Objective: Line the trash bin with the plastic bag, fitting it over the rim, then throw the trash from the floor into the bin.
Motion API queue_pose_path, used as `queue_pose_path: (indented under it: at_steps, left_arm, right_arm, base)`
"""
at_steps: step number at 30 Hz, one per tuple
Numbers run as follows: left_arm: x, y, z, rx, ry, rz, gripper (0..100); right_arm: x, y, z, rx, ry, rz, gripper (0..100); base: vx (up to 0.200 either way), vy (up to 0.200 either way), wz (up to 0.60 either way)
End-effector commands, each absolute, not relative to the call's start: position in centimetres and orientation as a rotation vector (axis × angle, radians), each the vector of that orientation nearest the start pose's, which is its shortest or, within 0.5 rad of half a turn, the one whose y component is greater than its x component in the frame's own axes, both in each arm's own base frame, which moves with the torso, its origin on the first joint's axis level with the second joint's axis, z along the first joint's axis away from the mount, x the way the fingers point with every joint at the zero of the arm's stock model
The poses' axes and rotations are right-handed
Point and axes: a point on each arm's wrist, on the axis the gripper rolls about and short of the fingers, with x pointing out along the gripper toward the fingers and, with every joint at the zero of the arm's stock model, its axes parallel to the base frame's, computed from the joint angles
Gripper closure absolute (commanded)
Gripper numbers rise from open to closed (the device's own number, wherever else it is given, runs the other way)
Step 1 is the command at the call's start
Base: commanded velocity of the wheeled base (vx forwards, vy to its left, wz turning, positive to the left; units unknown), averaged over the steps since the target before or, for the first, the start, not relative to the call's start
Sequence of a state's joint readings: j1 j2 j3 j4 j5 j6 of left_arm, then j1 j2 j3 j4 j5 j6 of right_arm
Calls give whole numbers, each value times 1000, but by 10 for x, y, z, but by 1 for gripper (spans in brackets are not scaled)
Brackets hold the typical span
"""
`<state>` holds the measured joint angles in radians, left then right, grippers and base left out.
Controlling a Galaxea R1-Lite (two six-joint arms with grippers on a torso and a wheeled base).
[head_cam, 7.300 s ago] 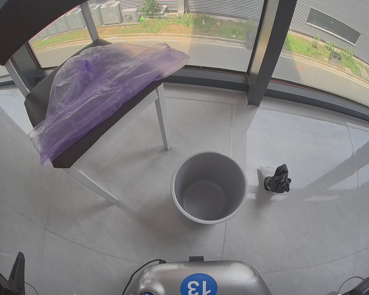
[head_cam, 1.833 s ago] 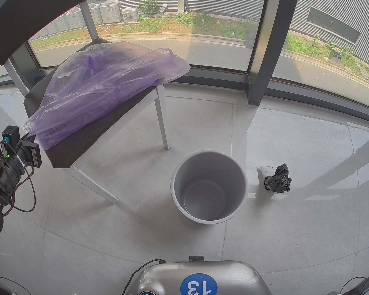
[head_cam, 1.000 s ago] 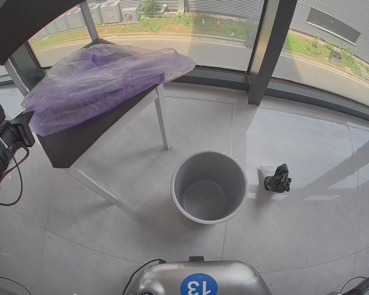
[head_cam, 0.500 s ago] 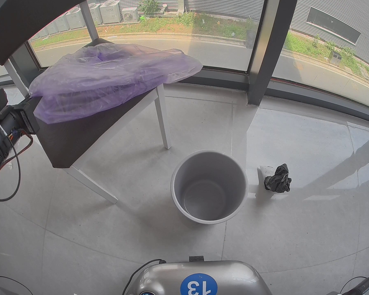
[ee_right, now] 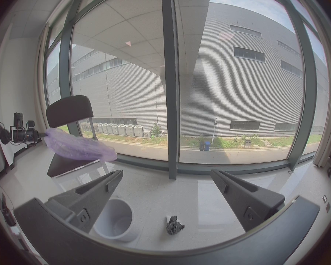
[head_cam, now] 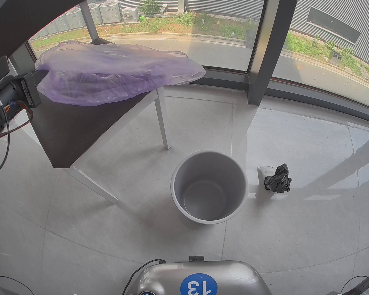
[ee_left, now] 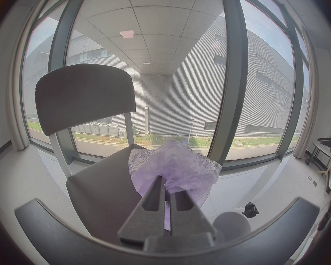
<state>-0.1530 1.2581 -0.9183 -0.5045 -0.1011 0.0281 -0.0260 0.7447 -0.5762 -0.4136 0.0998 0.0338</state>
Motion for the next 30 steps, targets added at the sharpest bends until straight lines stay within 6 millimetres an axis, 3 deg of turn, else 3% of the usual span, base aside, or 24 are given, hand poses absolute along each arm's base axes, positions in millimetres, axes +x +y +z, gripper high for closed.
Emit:
queue_pose_path:
  at_steps: [1,6,12,18,22,30]
  left_arm:
    - [189,-35,334,27,-204,-267,100]
    - [190,-40,353,33,-211,-298,100]
    - [190,-45,358,38,-167,-353,100]
    - [191,-52,380,126,-199,-373,100]
    - [182,-59,395,168,-225,-405,100]
    - [168,-68,401,148,-248,-390,100]
  right_arm:
    - [80,0,279,25,-236,80,0]
    - [86,1,284,7,-253,99,0]
    - [89,4,288,20,-286,130,0]
    - [93,18,269,36,-245,288,0]
    - [107,25,258,48,-179,319,0]
    - [132,38,238,74,-128,369,0]
  base:
    - [0,0,0]
    - [0,0,0]
    - [0,0,0]
    - [0,0,0]
    - [0,0,0]
    - [0,0,0]
